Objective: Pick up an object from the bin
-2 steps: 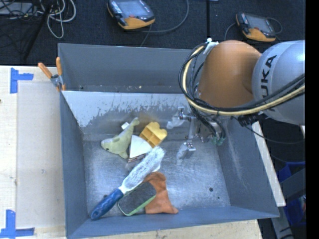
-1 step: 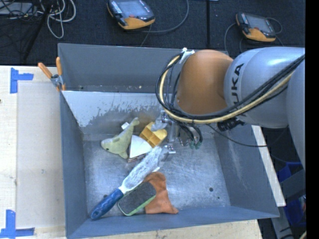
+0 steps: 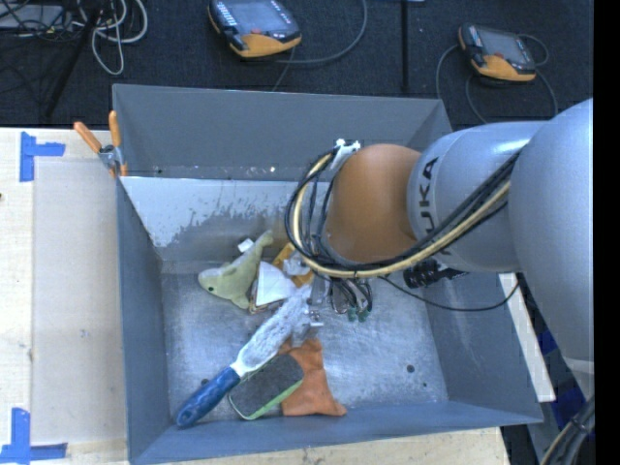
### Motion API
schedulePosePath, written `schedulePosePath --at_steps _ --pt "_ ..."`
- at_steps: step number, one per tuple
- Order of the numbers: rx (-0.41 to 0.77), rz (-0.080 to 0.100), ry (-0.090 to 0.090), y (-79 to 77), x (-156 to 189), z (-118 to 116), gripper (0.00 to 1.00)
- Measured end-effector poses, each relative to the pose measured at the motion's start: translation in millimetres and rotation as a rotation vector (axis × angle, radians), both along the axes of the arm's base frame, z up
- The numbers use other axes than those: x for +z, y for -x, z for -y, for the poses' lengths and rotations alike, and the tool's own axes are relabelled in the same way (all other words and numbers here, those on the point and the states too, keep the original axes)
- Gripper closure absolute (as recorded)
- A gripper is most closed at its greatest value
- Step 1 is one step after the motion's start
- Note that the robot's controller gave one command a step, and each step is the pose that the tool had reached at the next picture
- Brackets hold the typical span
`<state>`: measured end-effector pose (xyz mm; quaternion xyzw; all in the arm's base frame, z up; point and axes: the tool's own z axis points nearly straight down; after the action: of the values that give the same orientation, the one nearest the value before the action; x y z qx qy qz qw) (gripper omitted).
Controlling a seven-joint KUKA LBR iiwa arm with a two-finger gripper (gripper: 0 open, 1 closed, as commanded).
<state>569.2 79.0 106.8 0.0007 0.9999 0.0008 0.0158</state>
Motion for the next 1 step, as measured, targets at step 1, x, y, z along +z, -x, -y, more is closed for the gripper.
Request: schedulePosePath --at_steps 1 --pt "0.005 0.005 -0.005 0.3 -34.7 -3.8 0.00"
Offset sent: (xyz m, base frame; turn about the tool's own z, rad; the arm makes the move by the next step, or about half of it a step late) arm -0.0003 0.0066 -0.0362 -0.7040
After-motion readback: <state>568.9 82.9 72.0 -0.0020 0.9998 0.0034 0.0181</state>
